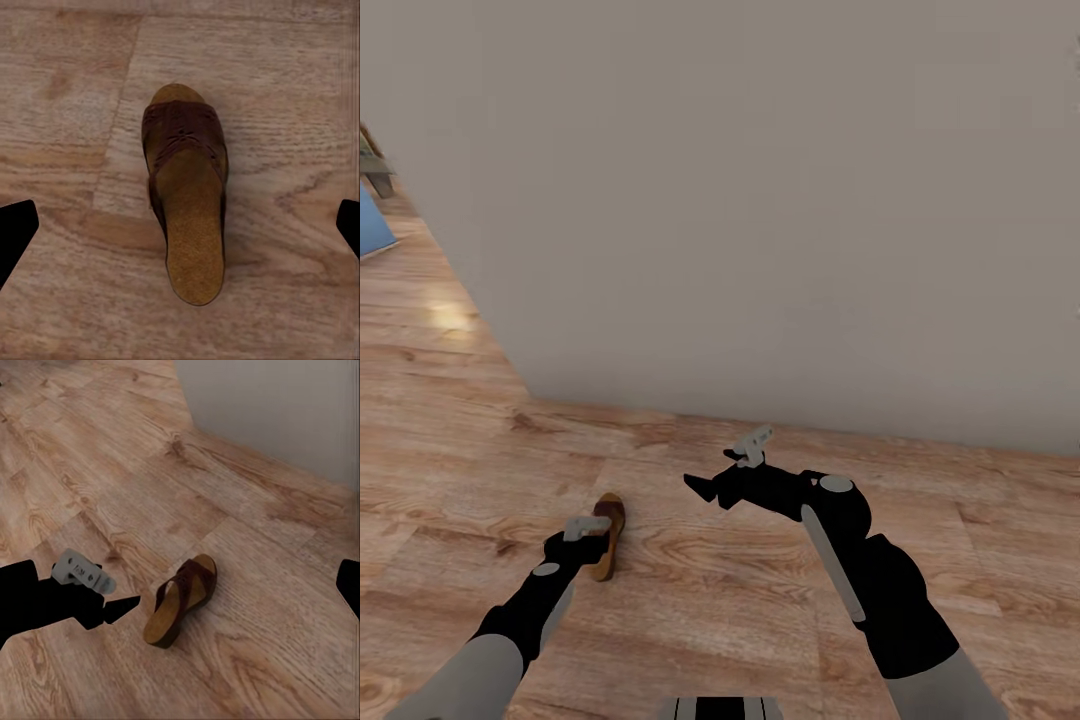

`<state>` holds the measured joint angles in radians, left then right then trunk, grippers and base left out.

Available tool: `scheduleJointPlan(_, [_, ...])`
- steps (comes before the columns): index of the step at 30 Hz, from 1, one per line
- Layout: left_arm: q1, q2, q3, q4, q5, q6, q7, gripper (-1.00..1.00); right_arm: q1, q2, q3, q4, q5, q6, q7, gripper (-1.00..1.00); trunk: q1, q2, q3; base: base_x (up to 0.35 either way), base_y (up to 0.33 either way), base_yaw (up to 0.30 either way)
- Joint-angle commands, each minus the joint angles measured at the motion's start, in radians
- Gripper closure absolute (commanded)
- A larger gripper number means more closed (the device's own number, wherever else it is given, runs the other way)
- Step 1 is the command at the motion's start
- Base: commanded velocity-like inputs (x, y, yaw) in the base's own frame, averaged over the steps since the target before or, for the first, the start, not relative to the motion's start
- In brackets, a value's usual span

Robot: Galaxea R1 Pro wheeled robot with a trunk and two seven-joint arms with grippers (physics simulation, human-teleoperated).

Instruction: Pick up the two gym shoes and the two sandals from the corridor floor and place them onto the hallstand (shoe rack) in the corridor, making sure they are on the rack and not on the floor. Arrange them so the two gym shoes are next to each other and the two sandals are next to each other.

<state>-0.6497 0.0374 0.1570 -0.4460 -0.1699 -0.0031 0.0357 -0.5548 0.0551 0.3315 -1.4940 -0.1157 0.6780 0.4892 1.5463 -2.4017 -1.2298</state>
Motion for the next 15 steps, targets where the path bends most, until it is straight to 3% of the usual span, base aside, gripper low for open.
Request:
scheduleJointPlan(1, [0.000,-0.001,0.005,0.000,-0.010,-0.001,0.001,-1.00,-0.001,0.000,-0.001,0.000,-0.010,0.008,-0.003,-1.00,0.000,0.000,-0.001,0.101,-0.226,0.000])
scheduleJointPlan(6, [0.003,-0.001,0.007,0.000,-0.010,-0.009,0.001,-1.00,-0.001,0.000,-0.001,0.000,-0.010,0.008,-0.003,-1.00,0.000,0.000,-0.001,0.060,-0.130,0.000])
scheduleJointPlan(15, [0.006,0.001,0.007,0.000,-0.009,-0.037,0.001,-1.00,-0.001,0.000,0.000,0.001,-0.010,0.008,-0.002,-1.00,0.000,0.000,-0.001,0.008,-0.017,0.000])
